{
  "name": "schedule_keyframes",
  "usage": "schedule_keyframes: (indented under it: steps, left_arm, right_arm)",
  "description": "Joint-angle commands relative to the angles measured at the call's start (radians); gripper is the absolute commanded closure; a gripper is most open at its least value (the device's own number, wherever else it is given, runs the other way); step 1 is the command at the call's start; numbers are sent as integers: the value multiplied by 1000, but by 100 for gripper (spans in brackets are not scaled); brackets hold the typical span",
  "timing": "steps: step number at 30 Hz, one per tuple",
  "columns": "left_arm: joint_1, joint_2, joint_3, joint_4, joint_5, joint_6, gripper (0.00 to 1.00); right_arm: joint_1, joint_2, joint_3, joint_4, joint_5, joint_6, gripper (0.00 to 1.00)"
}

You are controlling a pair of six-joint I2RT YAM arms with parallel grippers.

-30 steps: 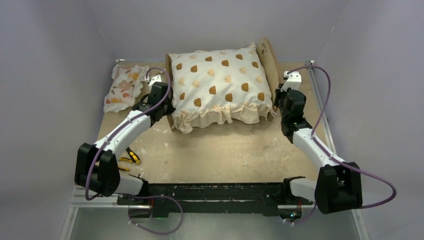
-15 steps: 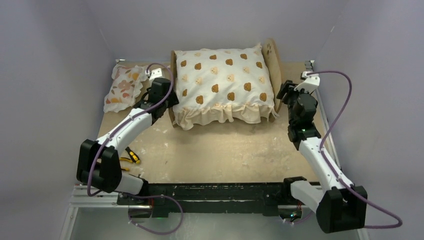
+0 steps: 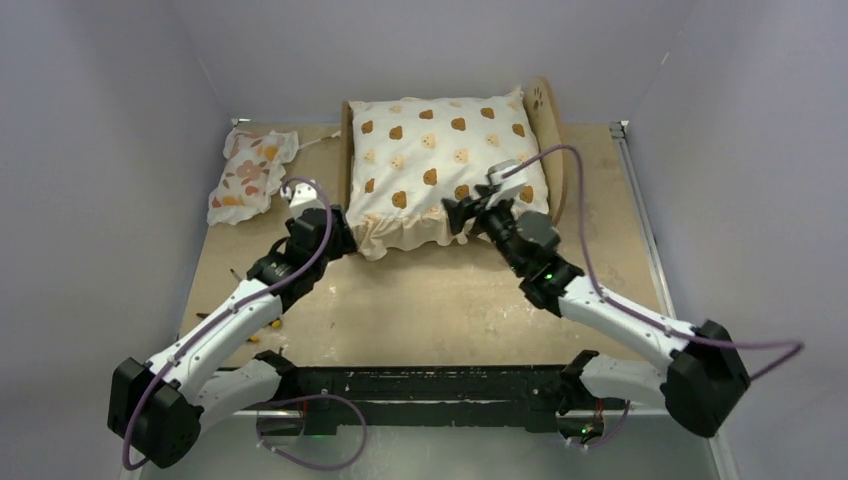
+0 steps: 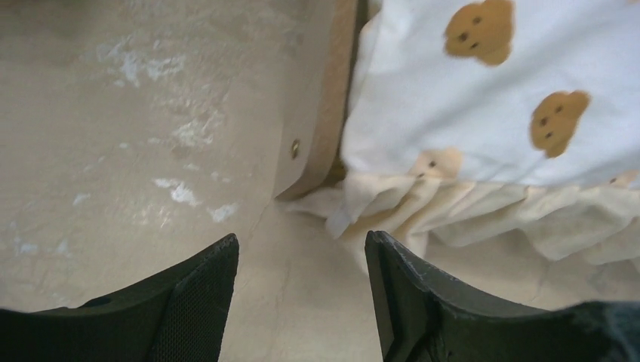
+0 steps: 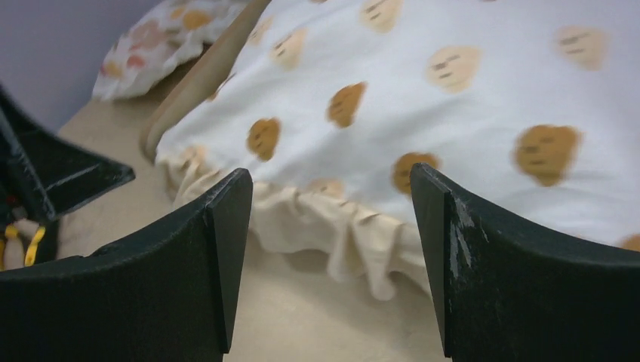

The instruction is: Set up the pet bed

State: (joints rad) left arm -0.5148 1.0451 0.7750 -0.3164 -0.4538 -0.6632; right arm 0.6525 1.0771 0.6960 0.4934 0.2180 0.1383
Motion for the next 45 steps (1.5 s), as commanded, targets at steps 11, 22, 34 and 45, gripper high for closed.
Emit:
schedule_keyframes:
  steps: [11,22,34,45]
  left_arm:
    - [-1,-238,-267,36,-103,-134,38]
    - [-1,-214,-294,65,-85,-136,38]
    - [-1,-175,-289,103,-33,-127,38]
    - [-1,-152,-269,168,41,-87,38]
  right_arm:
    - [367,532,116,287,-36,-75,34]
    - [369,745,234,353,-8,-52,37]
    - [369,791,250,297,87,-66,83]
    - [356,630,317,162,136,-119,100]
